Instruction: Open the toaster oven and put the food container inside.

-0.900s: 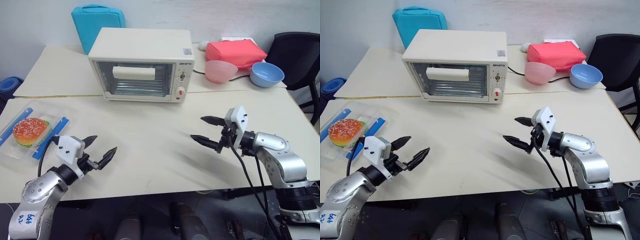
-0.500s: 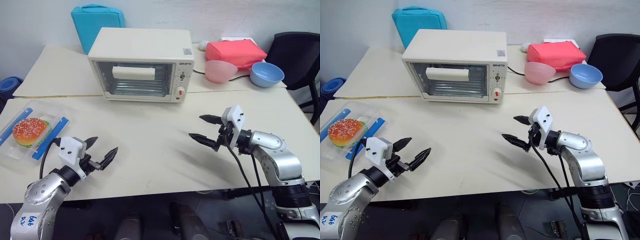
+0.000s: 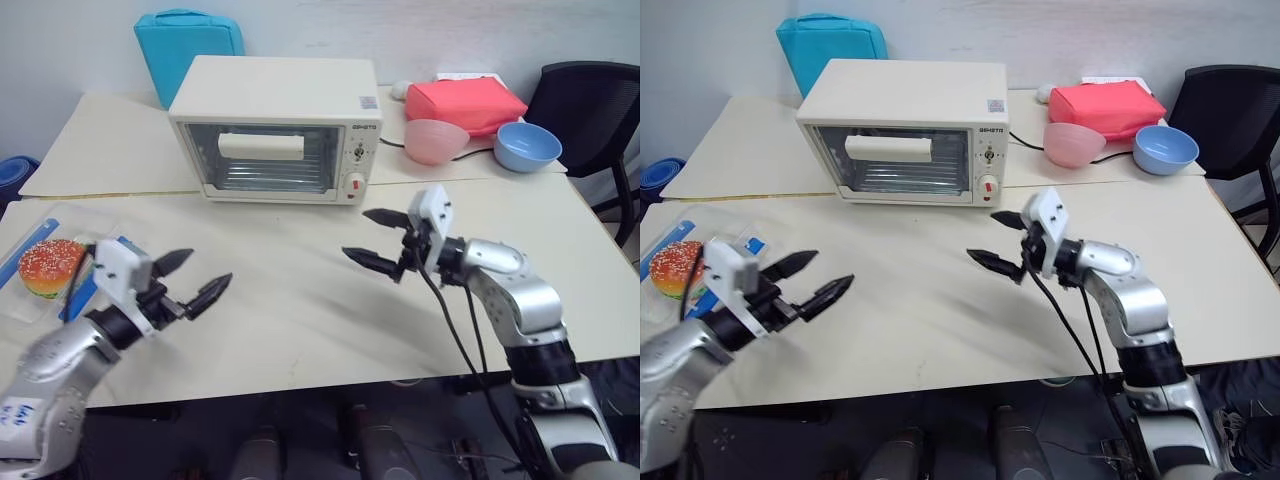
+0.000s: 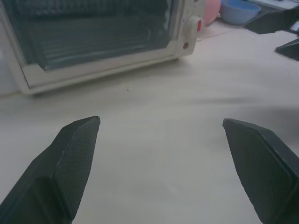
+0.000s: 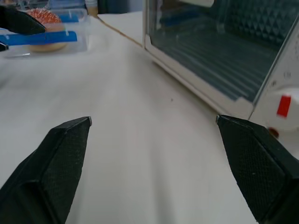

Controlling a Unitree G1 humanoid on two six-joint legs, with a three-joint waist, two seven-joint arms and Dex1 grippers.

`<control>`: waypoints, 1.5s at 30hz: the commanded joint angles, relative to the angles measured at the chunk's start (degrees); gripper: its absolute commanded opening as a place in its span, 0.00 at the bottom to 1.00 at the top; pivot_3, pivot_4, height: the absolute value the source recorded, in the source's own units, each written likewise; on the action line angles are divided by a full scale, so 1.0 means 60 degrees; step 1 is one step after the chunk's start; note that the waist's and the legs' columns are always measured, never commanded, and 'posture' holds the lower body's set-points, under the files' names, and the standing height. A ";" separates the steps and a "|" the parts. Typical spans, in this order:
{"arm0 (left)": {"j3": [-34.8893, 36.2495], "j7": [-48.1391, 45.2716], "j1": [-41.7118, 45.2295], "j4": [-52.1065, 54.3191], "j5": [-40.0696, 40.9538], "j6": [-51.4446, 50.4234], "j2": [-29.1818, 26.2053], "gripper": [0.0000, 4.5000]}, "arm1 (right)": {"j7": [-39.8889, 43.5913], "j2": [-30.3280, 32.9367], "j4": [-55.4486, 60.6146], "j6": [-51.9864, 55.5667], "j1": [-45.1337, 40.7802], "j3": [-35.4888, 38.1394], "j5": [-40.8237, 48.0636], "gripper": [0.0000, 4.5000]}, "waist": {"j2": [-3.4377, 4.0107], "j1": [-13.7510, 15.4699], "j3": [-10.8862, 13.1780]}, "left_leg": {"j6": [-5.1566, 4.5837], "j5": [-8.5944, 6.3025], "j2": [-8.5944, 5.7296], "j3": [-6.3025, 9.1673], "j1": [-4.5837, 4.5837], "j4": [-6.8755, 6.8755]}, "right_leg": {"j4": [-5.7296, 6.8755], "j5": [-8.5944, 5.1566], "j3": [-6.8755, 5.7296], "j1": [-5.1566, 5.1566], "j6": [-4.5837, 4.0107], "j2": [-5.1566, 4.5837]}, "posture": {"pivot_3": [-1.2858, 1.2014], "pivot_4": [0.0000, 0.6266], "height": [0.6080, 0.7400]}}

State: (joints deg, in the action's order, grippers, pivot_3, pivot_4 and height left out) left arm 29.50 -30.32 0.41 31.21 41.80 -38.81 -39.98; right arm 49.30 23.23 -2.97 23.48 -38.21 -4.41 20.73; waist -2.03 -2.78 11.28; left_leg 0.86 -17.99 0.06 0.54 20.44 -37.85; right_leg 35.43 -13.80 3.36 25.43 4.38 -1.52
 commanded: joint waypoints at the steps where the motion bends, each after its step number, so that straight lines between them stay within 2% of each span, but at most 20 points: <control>1: 0.1016 -0.0076 0.0537 -0.0050 0.0674 -0.0341 -0.0775 1.00 | -0.0375 -0.0514 -0.1317 -0.0530 -0.1247 -0.0047 -0.0427 0.99 | 0.0002 -0.0059 0.0001 | 0.0000 0.0000 -0.0001 0.0000 0.0001 0.0000 | 0.0002 0.0000 -0.0001 0.0002 0.0000 -0.0002 | 0.52 0.24 1.00; 5: 0.1606 0.0062 0.0876 -0.0252 0.0785 -0.0468 -0.1300 1.00 | -0.0613 -0.1254 -0.3436 -0.1167 -0.2666 -0.0085 -0.0903 0.99 | 0.0004 -0.0097 0.0002 | 0.0006 -0.0004 -0.0001 -0.0005 0.0002 0.0024 | -0.0008 0.0000 -0.0001 0.0010 0.0000 -0.0012 | 0.52 0.24 1.00; 10: 0.1906 0.0205 0.0740 -0.0263 0.0594 -0.0344 -0.1354 1.00 | -0.0775 -0.2079 -0.5477 -0.2194 -0.3896 -0.0103 -0.1426 0.99 | 0.0004 -0.0113 0.0002 | 0.0010 -0.0002 0.0005 -0.0002 0.0007 0.0084 | -0.0053 0.0000 -0.0003 0.0021 -0.0001 -0.0017 | 0.52 0.24 1.00; 14: 0.2033 0.0404 0.0632 -0.0264 0.0471 -0.0210 -0.1225 1.00 | -0.0651 -0.2546 -0.6340 -0.2751 -0.4575 -0.0014 -0.1569 0.99 | 0.0006 -0.0152 0.0002 | 0.0017 -0.0003 0.0011 0.0001 0.0042 0.0114 | -0.0042 0.0001 -0.0001 0.0059 -0.0001 -0.0021 | 0.52 0.24 1.00; 18: 0.1988 0.0525 0.0609 -0.0276 0.0406 -0.0090 -0.1135 1.00 | -0.0462 -0.2821 -0.6670 -0.3040 -0.4960 0.0083 -0.1537 0.99 | 0.0003 -0.0128 0.0001 | 0.0040 0.0006 0.0004 0.0035 0.0176 0.0091 | -0.0018 0.0002 -0.0001 0.0177 -0.0002 -0.0038 | 0.52 0.24 1.00; 25: 0.1742 0.0686 0.0876 -0.0536 0.0177 0.0096 -0.1113 1.00 | 0.0267 -0.2960 -0.5703 -0.2870 -0.4638 0.0071 -0.1263 0.99 | 0.0003 -0.0137 0.0001 | 0.0049 0.0010 0.0004 0.0040 0.0184 0.0095 | -0.0009 0.0001 -0.0006 0.0188 -0.0003 -0.0035 | 0.52 0.24 1.00; 33: 0.1150 0.0521 0.1711 -0.1625 -0.0511 0.0473 -0.1375 1.00 | 0.1138 -0.2845 -0.3510 -0.2372 -0.3130 -0.0165 -0.0857 0.99 | 0.0003 -0.0183 0.0001 | 0.0052 0.0012 0.0004 0.0022 0.0170 0.0091 | 0.0025 -0.0001 -0.0018 0.0192 -0.0005 -0.0025 | 0.52 0.24 1.00; 38: 0.0551 0.0352 0.2968 -0.2512 -0.0636 0.0537 -0.1589 1.00 | 0.1079 -0.2877 -0.2860 -0.2113 -0.2499 -0.0286 -0.0863 0.99 | 0.0003 -0.0172 0.0001 | 0.0058 0.0016 0.0003 0.0039 0.0170 0.0080 | 0.0036 -0.0001 -0.0018 0.0191 -0.0006 -0.0028 | 0.52 0.24 1.00; 42: -0.0395 0.0057 0.4788 -0.3960 -0.1333 0.1339 -0.1674 0.81 | 0.1021 -0.2973 -0.2677 -0.2141 -0.2109 -0.0399 -0.0911 1.00 | 0.0001 -0.0189 0.0000 | 0.0067 0.0021 -0.0003 0.0038 0.0166 0.0074 | 0.0048 0.0000 -0.0037 0.0191 -0.0006 -0.0023 | 0.52 0.24 1.00; 45: -0.1700 -0.0255 0.6119 -0.5308 -0.2383 0.2100 -0.1604 0.62 | 0.0929 -0.3027 -0.2708 -0.2188 -0.1952 -0.0423 -0.0961 1.00 | 0.0001 -0.0195 0.0000 | 0.0068 0.0023 -0.0010 0.0024 0.0158 0.0071 | 0.0058 0.0000 -0.0029 0.0191 -0.0006 -0.0026 | 0.52 0.24 1.00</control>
State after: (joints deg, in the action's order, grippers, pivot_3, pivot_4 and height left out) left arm 22.61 -30.48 34.47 2.39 31.13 -29.74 -48.94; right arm 55.13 5.76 -21.60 11.22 -50.05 -6.53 14.12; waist -2.02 -3.95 11.28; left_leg 1.27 -17.85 -0.01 0.69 21.38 -37.45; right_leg 35.81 -13.81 3.17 26.57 4.34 -1.68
